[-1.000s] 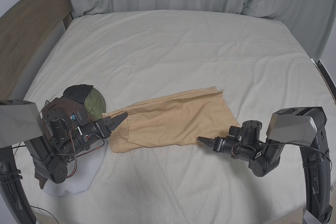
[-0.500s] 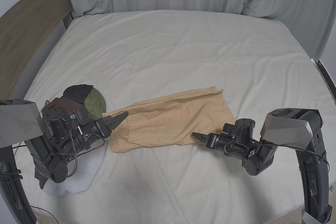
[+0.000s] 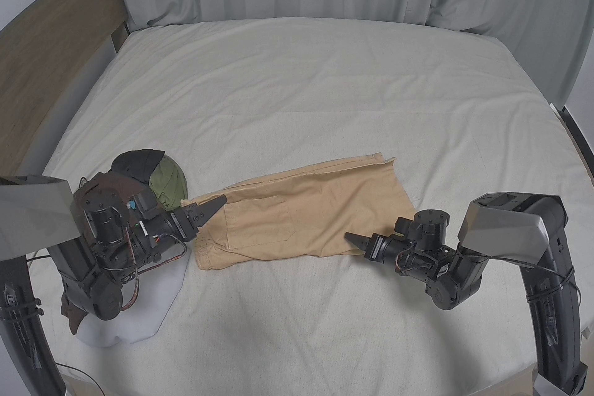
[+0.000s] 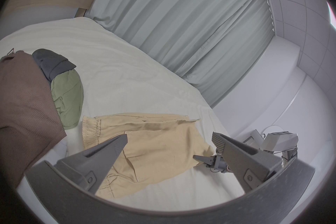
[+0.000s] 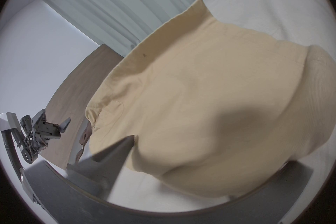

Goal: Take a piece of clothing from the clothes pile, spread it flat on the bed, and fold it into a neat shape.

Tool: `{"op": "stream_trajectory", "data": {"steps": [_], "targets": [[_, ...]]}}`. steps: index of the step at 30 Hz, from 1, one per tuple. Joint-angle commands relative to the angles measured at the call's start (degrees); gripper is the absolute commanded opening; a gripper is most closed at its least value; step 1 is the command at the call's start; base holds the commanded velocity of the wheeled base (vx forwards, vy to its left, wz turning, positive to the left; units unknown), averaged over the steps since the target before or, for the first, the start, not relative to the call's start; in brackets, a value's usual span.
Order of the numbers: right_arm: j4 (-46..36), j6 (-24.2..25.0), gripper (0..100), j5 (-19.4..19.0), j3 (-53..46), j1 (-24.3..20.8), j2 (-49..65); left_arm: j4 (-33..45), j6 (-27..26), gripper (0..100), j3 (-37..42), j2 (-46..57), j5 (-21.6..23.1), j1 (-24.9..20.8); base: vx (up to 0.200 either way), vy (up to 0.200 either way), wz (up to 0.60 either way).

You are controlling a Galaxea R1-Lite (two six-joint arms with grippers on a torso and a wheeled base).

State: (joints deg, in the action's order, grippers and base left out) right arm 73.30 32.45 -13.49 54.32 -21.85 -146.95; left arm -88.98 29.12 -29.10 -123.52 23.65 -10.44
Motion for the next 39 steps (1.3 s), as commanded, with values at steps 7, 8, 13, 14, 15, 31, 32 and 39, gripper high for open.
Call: {"op": "stream_trajectory", "data": {"steps": [7, 8, 13, 14, 15, 31, 32, 39], "targets": [[0.17, 0.42, 0, -0.13, -0.36, -0.13, -0.18, -0.05, 0.06, 100, 0.18, -0.50, -0.01, -0.20, 0.000, 0.000, 0.00], [0.17, 0.42, 0, -0.04, -0.53, -0.13, -0.10, -0.05, 0.06, 100, 0.18, -0.59, -0.01, -0.20, 0.000, 0.000, 0.00], [0.17, 0.60, 0, -0.04, -2.11, -0.04, 0.78, -0.05, 0.06, 100, 0.27, -0.50, -0.01, -0.29, 0.000, 0.000, 0.00], [0.17, 0.60, 0, -0.13, -2.29, -0.04, 1.22, -0.05, 0.06, 100, 0.18, -0.50, -0.01, -0.20, 0.000, 0.000, 0.00], [0.09, 0.60, 0, -0.04, -2.64, 0.05, 2.10, -0.05, 0.06, 100, 0.27, -0.59, -0.01, -0.20, 0.000, 0.000, 0.00], [0.17, 0.16, 0, -0.04, -11.96, -0.22, 7.46, -0.05, 0.06, 100, 0.45, -0.50, -0.01, -0.02, 0.000, 0.000, 0.00], [0.26, 0.16, 0, -0.04, -12.66, -0.22, 7.81, -0.05, 0.06, 100, 0.45, -0.50, -0.01, -0.02, 0.000, 0.000, 0.00], [0.79, -0.02, 0, -0.04, -17.41, -0.22, 10.36, -0.05, 0.67, 100, 1.68, -0.15, 2.98, -0.11, 0.000, 0.000, 0.00]]}}
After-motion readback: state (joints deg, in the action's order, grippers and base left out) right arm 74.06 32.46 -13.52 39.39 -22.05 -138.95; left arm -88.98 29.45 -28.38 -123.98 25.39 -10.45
